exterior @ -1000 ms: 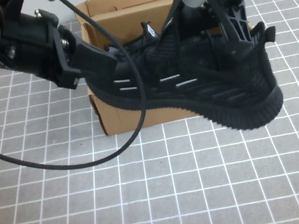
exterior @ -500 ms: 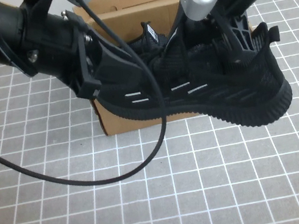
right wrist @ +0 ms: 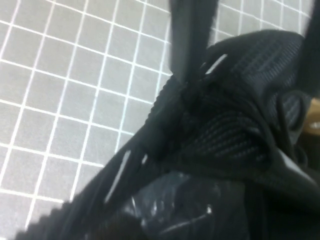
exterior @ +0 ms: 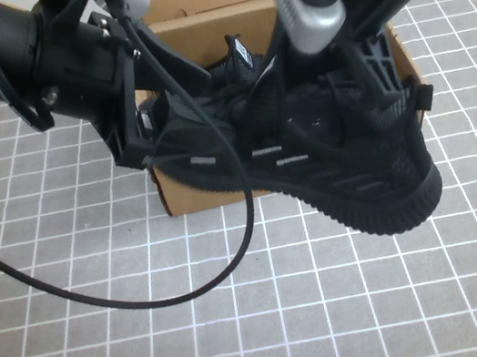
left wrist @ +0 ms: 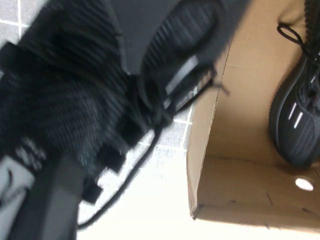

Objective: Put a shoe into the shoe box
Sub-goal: Hand over the shoe

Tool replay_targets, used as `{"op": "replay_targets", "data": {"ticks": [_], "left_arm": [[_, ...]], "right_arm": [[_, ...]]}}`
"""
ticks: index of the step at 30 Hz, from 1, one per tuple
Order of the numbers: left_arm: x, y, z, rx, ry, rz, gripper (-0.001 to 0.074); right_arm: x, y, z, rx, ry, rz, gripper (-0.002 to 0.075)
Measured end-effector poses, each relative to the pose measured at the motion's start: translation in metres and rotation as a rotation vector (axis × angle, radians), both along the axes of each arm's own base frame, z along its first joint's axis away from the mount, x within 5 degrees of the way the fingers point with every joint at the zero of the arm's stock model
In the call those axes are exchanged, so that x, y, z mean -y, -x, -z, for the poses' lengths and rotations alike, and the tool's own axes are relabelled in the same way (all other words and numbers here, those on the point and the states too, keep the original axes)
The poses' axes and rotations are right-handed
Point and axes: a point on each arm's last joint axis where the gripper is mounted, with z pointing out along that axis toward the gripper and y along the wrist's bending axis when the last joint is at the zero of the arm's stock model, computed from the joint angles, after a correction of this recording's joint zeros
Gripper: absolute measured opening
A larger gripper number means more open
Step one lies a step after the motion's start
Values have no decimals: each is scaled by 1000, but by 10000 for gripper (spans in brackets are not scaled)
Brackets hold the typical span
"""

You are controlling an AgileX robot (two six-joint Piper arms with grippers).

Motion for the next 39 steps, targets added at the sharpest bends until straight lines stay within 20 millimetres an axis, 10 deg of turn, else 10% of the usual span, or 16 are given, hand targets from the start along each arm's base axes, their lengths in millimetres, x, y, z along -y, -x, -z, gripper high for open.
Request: {"op": "replay_targets", "data": {"ticks": [39], "left_arm": [[25,-1,21,-5,-66,108,489]], "right_arm": [[-11,8,3,69,74,-74,-6]]}}
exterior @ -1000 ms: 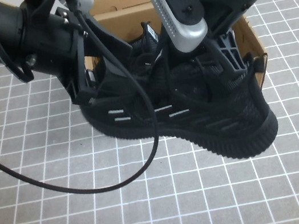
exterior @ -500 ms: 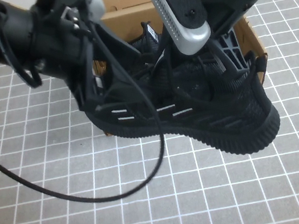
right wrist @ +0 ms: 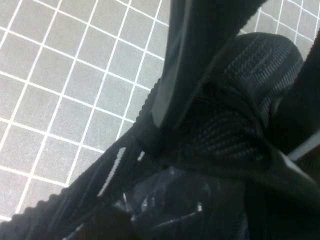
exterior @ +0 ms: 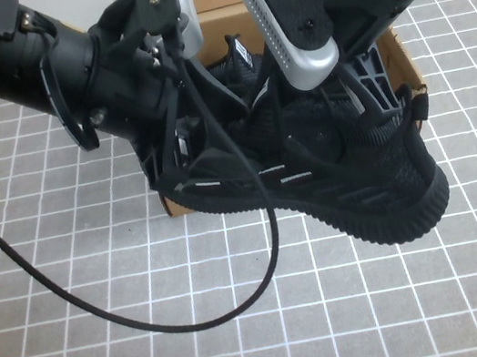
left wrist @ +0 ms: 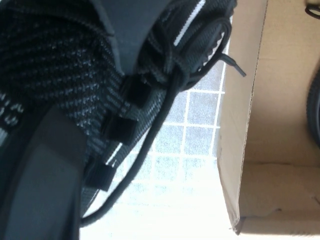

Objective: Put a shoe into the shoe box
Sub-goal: Hand over the shoe

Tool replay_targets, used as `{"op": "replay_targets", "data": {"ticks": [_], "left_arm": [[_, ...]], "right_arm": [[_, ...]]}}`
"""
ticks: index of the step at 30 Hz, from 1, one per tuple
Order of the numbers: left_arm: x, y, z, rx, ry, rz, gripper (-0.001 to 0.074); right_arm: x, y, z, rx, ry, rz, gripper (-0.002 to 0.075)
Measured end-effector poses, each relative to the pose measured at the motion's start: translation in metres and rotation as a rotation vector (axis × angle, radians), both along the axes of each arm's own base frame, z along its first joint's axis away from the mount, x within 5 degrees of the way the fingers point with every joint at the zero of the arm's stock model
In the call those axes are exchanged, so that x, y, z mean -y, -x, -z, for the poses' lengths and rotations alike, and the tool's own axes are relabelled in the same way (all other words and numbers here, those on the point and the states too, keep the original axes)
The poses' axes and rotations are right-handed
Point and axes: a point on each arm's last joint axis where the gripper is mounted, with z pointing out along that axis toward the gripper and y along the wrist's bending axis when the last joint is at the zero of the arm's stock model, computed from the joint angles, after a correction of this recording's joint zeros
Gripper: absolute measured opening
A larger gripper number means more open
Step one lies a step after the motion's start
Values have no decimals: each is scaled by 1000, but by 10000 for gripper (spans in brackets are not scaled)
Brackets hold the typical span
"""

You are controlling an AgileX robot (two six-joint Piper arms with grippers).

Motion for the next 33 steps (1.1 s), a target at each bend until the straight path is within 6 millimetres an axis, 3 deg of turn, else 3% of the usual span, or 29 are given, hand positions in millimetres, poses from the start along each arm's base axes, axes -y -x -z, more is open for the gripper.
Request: {"op": "replay_targets", "data": {"ticks": [22,26,33], "left_arm": [[9,-13,20,-27,26,51,471],[9,-13,20,-27,29,52,398],[9,-13,20,-24,30,55,165]], "right_arm": [[2,-1,1,10,22,5,-6],[2,-1,2,11,23,5,-6],[2,-1,2,9,24,5,-6]]}}
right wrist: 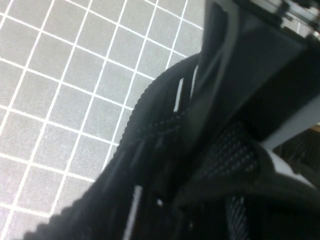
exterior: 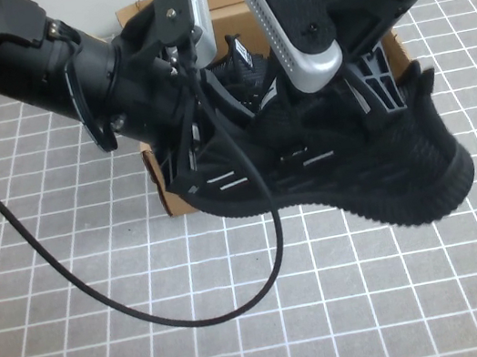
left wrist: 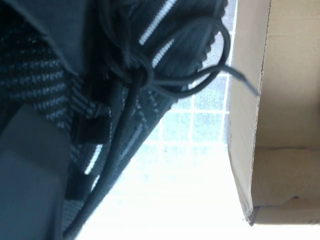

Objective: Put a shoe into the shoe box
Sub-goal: Hand over the shoe, then adjust the shoe

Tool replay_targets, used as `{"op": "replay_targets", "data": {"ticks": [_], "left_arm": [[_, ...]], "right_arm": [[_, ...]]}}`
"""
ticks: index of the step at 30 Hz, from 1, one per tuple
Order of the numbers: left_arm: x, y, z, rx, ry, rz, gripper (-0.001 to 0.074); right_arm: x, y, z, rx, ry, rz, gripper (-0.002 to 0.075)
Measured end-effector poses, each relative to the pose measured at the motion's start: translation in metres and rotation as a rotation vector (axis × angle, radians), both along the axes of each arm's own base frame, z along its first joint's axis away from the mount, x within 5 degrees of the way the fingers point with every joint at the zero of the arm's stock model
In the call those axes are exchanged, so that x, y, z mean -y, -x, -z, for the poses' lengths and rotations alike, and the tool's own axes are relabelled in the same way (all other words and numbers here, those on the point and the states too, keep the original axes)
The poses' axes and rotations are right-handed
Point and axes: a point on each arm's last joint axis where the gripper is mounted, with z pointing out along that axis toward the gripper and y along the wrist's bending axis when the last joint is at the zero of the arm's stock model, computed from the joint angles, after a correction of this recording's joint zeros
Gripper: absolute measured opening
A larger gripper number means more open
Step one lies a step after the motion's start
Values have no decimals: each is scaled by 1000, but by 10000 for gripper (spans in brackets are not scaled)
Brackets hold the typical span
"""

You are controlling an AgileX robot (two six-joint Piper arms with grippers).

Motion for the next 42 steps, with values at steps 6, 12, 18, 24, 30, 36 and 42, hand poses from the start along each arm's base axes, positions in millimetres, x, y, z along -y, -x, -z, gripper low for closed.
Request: {"op": "replay_targets", "data": {"ticks": [6,12,18,24,30,36,42], "left_arm": [[0,0,0,0,4,-2,41],[-1,-2,4,-27,-27,-33,30],[-1,-6,7,-42,-37,-73,29],[-1,-8,7,-38,-30,-104,27],[-1,-12,6,-40,-15,-168,27],[0,-21,3,17,13,-247,27],[1,-27,-7,90,33,-255,27]], "right_arm": [[1,-1,0,-39,-6,59,-4],[7,-4,1,-101,9,236,181],[16,-5,-2,-141,22,438,412],[34,6,-22,-93,4,568,335],[56,37,-58,-68,-115,682,122],[75,54,-78,-122,-249,922,-4],[90,69,-78,-177,-314,1083,-14]]}}
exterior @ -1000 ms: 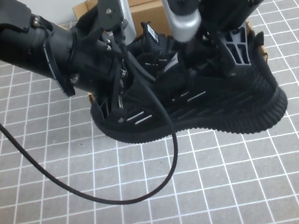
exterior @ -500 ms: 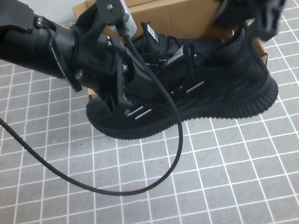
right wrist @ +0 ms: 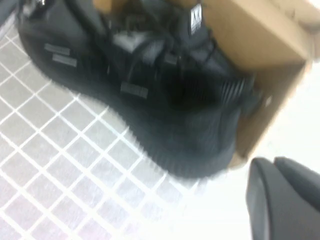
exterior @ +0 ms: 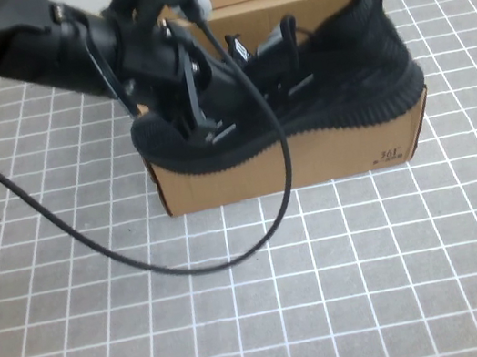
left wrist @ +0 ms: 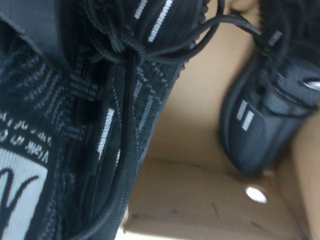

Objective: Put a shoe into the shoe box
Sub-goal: Adjust the shoe

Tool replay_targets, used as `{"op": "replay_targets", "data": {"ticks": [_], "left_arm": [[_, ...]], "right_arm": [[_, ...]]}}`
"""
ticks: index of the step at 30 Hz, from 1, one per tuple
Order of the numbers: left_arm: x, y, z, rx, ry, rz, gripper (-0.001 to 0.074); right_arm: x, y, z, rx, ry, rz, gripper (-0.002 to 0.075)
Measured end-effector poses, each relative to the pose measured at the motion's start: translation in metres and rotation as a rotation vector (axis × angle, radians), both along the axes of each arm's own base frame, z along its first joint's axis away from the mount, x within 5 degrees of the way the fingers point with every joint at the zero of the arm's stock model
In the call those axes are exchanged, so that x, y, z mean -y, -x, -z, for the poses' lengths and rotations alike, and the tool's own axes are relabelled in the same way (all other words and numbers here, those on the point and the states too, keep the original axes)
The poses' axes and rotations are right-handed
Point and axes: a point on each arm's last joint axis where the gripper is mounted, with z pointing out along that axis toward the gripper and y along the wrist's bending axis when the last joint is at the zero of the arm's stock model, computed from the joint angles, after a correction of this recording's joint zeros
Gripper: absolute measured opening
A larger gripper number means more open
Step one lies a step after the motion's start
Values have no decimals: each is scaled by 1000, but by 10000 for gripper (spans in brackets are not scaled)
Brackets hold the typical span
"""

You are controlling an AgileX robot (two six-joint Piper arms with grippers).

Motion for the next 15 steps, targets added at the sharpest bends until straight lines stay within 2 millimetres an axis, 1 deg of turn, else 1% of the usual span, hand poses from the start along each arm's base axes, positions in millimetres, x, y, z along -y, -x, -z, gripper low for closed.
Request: {"op": "replay_targets", "data": {"ticks": [5,8,12,15], "left_arm": [[2,-10,-16,81,5,-13,27],[4,-22,-19,129,-6,-21,27],[10,-40,-18,174,-14,-16,26],[14,-52,-11,188,-24,-5,26]], "right_arm": [[19,25,23,-78,-15,103,-15],[32,43,41,-119,-11,145,-15],[46,66,67,-168,4,178,-16],[57,80,79,-153,-18,220,-16]]}}
